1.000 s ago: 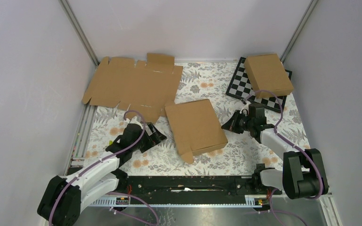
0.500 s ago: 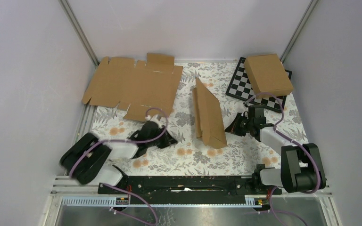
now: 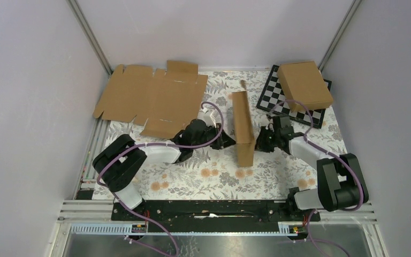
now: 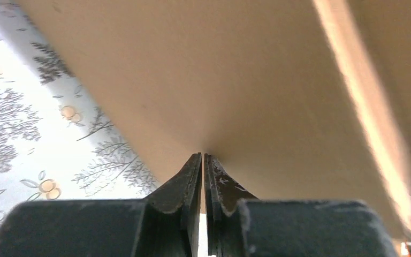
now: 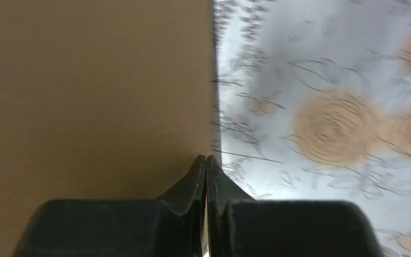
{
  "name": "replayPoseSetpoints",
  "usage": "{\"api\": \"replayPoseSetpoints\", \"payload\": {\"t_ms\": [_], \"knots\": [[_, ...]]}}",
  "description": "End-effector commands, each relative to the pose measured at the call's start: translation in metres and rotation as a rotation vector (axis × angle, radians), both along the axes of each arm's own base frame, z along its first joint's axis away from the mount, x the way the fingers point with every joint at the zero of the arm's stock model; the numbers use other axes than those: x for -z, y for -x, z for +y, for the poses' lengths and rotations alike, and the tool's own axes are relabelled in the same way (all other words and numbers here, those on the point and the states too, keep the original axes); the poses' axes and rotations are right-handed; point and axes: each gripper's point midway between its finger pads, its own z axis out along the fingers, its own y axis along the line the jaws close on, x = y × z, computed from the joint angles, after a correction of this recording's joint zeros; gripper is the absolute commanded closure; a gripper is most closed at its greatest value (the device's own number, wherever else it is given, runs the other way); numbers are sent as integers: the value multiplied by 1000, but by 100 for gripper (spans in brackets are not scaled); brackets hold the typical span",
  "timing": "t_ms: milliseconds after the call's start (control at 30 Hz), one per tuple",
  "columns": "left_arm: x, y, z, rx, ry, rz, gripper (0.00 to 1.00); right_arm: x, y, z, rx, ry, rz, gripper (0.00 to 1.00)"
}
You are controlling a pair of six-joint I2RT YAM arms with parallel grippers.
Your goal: Fold the paper box
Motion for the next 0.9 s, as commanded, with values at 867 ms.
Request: {"api": "replayPoseSetpoints", "payload": {"t_ms": [867], "knots": [[-44,66,23,95,15,-110,70,-68,27,41,-222,31,-186,67]]}}
